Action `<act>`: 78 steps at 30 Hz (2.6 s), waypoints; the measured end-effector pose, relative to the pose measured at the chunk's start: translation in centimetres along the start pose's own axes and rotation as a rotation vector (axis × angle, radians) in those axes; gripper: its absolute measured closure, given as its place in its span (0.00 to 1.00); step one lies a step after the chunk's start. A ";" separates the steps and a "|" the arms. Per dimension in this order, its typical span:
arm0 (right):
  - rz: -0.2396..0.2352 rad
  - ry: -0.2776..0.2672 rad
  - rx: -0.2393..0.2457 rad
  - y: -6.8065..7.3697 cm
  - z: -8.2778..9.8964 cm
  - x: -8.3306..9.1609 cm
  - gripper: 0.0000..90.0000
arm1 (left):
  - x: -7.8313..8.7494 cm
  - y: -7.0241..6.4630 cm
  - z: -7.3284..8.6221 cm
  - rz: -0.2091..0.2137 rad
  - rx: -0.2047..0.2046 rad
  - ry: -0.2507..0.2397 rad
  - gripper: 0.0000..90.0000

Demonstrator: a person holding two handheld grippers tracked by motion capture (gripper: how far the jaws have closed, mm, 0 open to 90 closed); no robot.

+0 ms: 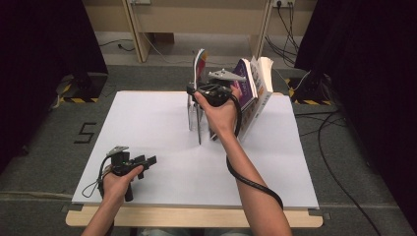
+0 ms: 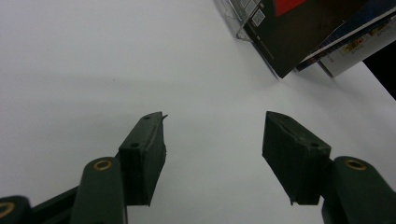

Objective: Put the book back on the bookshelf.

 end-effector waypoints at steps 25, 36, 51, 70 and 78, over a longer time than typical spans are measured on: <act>-0.065 -0.124 -0.001 0.4 -0.3 3.0 0.53 | 0.0 -0.1 0.0 0.000 -0.004 -0.002 0.43; -0.062 -0.132 0.037 0.6 0.6 4.0 0.53 | 0.0 -0.1 0.1 -0.001 -0.005 0.000 0.43; -0.036 -0.105 0.024 -0.6 2.5 4.4 0.54 | -0.1 -0.1 0.2 -0.002 -0.010 0.005 0.43; -0.003 -0.056 0.033 -1.3 5.2 5.0 0.54 | -0.1 -0.1 0.2 -0.004 -0.011 0.003 0.43; 0.010 -0.036 0.037 -1.7 6.4 5.3 0.54 | -0.1 -0.1 0.2 -0.007 -0.012 0.006 0.43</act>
Point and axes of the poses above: each handheld gripper's, and its own axes: x roughly backward along the jaws, z roughly out of its underside, y roughly to its left, the point moved 10 cm from there along -x, roughly forward along the jaws, and after that the axes turned 8 degrees about -z, right-handed, at the moved point
